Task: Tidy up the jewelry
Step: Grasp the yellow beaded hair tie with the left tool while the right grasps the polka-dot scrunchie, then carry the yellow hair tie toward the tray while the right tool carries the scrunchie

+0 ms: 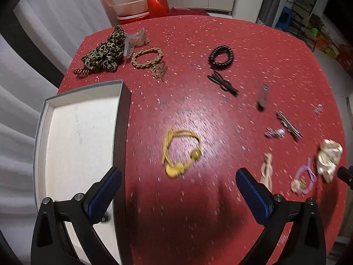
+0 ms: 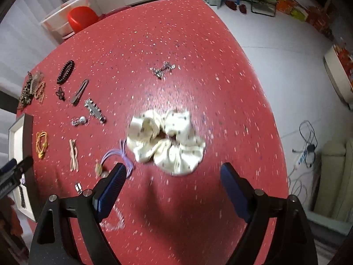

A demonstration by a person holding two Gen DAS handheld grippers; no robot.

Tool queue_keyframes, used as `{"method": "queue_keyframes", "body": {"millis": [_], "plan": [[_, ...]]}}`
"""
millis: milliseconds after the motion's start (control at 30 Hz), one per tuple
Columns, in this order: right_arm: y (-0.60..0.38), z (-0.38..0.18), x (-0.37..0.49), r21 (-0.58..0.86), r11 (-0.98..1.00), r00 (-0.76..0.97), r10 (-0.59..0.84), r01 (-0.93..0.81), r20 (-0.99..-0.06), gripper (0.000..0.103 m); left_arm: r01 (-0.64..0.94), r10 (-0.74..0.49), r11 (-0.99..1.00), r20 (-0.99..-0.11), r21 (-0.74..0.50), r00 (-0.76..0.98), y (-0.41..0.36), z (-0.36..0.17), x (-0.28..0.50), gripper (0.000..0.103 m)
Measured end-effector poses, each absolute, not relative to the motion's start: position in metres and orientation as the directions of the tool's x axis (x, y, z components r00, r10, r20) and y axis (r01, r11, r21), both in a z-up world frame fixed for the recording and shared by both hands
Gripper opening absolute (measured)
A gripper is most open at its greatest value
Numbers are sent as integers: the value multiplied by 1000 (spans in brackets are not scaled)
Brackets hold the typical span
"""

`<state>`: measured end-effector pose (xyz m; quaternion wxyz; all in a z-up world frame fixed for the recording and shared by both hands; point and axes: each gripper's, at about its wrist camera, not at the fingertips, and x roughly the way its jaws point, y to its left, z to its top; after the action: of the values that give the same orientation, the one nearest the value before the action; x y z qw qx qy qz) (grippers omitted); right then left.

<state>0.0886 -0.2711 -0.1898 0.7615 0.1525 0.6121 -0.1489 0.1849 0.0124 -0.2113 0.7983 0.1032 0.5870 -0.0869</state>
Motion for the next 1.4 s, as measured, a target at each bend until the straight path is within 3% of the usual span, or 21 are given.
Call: {"method": "queue_keyframes", "body": {"millis": [300,533,667,967,1133,1167,1233,1300,1333,1367,1400], "plan": [[-278,-220,115,8,937,186,-61,349,-981,89,244,27,965,-961,97,275,4,-251,213,103],[-269,-244,133,-2,959,160,-49,284,-986,89,214,-23,976,-968,31,250,10,-265,222,103],[-265,-251,139,-23,965,147,-63,261,-987,100,193,-51,981,-969,-4,241,15,-268,224,103],[-259,-253,143,-29,961,140,-70,273,-988,100,211,-57,978,-969,-5,242,14,-269,222,100],[-258,-246,139,-24,966,158,-67,256,-985,90,285,-80,959,-965,-6,251,-6,-259,211,74],[-256,-244,139,-23,968,164,-65,250,-984,85,302,-86,953,-964,-6,252,-10,-257,210,61],[-254,-240,140,-19,970,176,-63,242,-982,73,338,-95,941,-963,-5,252,-18,-252,206,26],[-254,-236,140,-14,970,183,-60,243,-981,48,366,-92,931,-966,4,243,-25,-251,204,7],[-253,-235,141,-7,969,185,-54,245,-981,41,374,-101,928,-967,-7,233,-26,-250,203,8],[-253,-234,141,6,968,185,-42,250,-982,23,374,-113,927,-968,-22,226,-25,-248,200,8],[-254,-233,141,14,966,183,-34,257,-982,18,374,-124,927,-967,-33,223,-26,-245,198,8]]}}
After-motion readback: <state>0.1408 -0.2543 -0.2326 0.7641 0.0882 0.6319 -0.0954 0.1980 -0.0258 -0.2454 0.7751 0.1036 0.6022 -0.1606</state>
